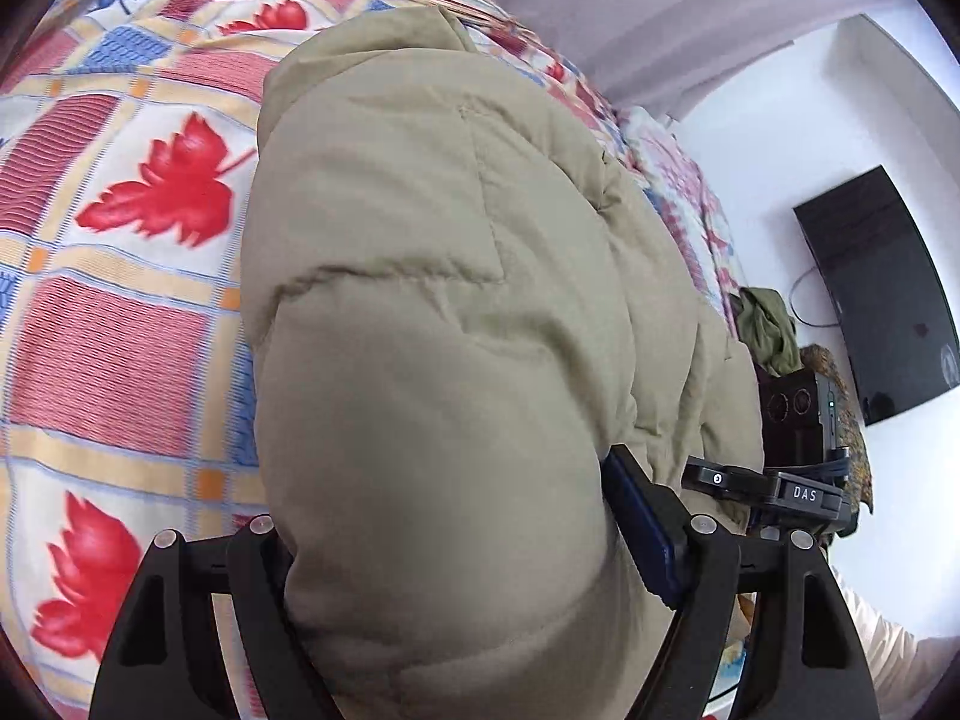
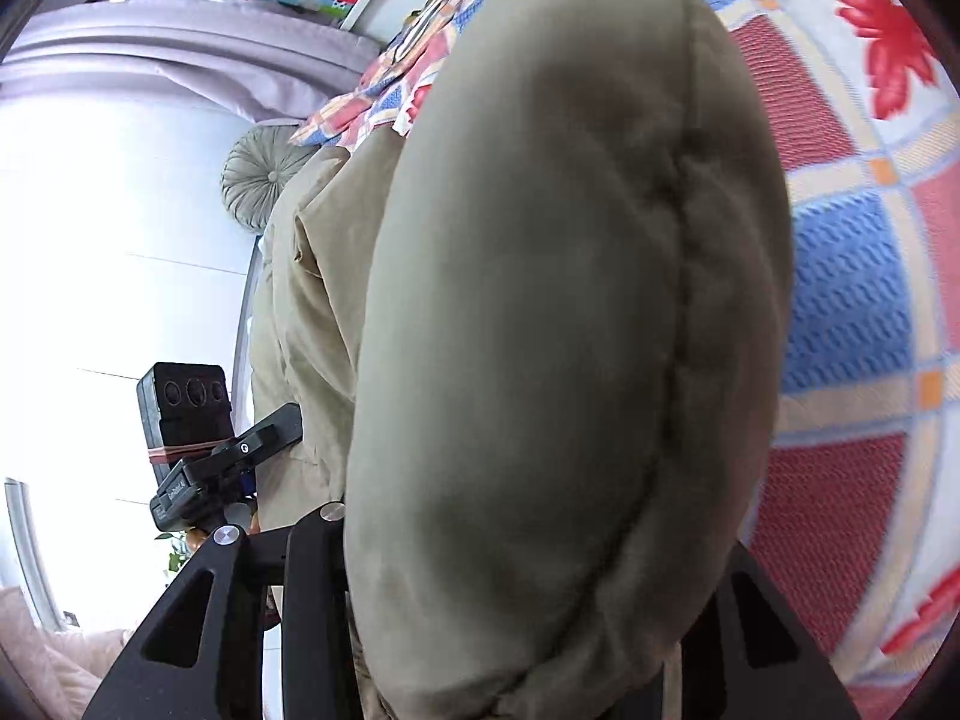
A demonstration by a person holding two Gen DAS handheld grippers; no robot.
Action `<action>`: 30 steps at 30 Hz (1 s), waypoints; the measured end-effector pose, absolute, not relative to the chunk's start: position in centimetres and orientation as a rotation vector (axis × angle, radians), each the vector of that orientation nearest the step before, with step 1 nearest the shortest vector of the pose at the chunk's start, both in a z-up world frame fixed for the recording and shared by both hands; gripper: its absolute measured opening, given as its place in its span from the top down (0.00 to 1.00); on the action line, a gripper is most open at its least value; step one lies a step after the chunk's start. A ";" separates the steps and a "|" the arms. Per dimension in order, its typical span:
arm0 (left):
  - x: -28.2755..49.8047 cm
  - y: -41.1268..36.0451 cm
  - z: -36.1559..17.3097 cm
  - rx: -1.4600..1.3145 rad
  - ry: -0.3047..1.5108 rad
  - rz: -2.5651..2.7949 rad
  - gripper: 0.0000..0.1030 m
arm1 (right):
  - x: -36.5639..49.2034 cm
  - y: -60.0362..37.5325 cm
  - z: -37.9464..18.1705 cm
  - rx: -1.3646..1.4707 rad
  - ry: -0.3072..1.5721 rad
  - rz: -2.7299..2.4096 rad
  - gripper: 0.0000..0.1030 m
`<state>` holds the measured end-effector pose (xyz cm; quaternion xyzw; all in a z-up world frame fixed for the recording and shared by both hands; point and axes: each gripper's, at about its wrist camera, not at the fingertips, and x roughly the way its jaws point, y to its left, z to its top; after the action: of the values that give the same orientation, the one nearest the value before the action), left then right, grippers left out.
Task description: Fold large clothes
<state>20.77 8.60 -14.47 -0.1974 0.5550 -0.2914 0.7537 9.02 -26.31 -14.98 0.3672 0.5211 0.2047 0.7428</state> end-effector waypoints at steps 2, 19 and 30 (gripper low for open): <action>22.0 10.1 -15.6 -0.434 1.219 -0.611 0.21 | 10.3 -24.9 -15.9 0.791 1.151 0.456 0.57; 22.6 12.0 -22.5 -0.377 1.254 -0.457 0.14 | 13.5 -21.2 -21.6 0.761 1.256 0.334 0.46; 20.6 12.6 -18.9 -0.241 1.182 -0.278 0.14 | 14.5 -20.0 -17.9 0.592 1.260 0.159 0.43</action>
<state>20.61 12.59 -18.91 -0.1130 0.5541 -0.1304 0.8144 14.51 -20.01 -17.91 0.2726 0.5798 0.0733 0.7643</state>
